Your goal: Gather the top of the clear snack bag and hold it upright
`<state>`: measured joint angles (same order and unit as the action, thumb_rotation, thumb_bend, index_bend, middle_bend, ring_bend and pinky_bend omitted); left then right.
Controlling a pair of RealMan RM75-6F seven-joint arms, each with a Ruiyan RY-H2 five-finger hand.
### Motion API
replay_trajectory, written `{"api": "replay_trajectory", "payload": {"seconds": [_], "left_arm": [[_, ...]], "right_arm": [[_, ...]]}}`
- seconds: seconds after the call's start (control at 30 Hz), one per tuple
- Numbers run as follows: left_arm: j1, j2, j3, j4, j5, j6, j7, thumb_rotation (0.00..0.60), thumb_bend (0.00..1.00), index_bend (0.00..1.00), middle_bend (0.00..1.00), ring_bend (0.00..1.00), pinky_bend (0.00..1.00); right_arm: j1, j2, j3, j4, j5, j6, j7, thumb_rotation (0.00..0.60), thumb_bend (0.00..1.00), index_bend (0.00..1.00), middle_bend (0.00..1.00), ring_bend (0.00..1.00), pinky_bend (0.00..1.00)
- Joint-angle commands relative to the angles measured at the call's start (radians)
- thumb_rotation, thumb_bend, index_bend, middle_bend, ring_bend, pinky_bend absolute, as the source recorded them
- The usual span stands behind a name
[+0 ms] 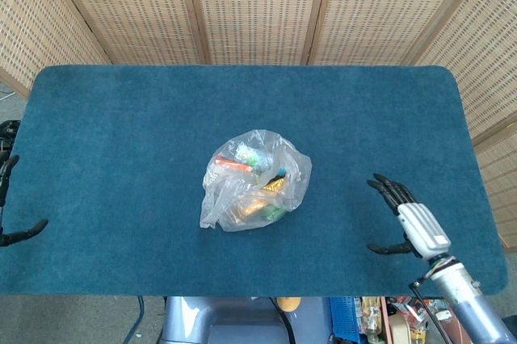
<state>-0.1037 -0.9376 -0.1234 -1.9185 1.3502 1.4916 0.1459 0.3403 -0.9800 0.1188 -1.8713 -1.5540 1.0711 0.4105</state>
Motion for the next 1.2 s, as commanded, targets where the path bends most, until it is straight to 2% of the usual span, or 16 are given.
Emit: {"api": "replay_trajectory", "payload": {"seconds": [0.03,0.2,0.63,1.0,1.2], "left_arm": [[-0.005,-0.001,-0.007,0.003,-0.016,-0.007,-0.001,0.6,0.08,0.0,0.0,0.0,0.0],[-0.012,0.001,-0.016,0.009,-0.041,-0.021,-0.009,0.6,0.08,0.0,0.0,0.0,0.0],[-0.019,0.011,-0.028,0.018,-0.071,-0.036,-0.041,0.6,0.08,0.0,0.0,0.0,0.0],[-0.025,0.016,-0.035,0.027,-0.088,-0.048,-0.06,0.6,0.08,0.0,0.0,0.0,0.0],[-0.026,0.021,-0.039,0.032,-0.099,-0.054,-0.077,0.6,0.08,0.0,0.0,0.0,0.0]], "right_arm": [[0.112,0.015,0.049,0.008,0.005,-0.12,0.128,0.6,0.0,0.01,0.0,0.0,0.0],[0.197,0.006,0.072,-0.001,0.027,-0.221,0.236,0.6,0.0,0.04,0.0,0.0,0.0],[0.381,-0.04,0.123,-0.004,0.13,-0.452,0.346,0.6,0.0,0.06,0.01,0.0,0.0],[0.461,-0.1,0.18,0.023,0.177,-0.523,0.517,0.6,0.0,0.1,0.09,0.0,0.0],[0.483,-0.132,0.198,0.048,0.166,-0.54,0.637,0.6,0.0,0.14,0.12,0.0,0.0]]}}
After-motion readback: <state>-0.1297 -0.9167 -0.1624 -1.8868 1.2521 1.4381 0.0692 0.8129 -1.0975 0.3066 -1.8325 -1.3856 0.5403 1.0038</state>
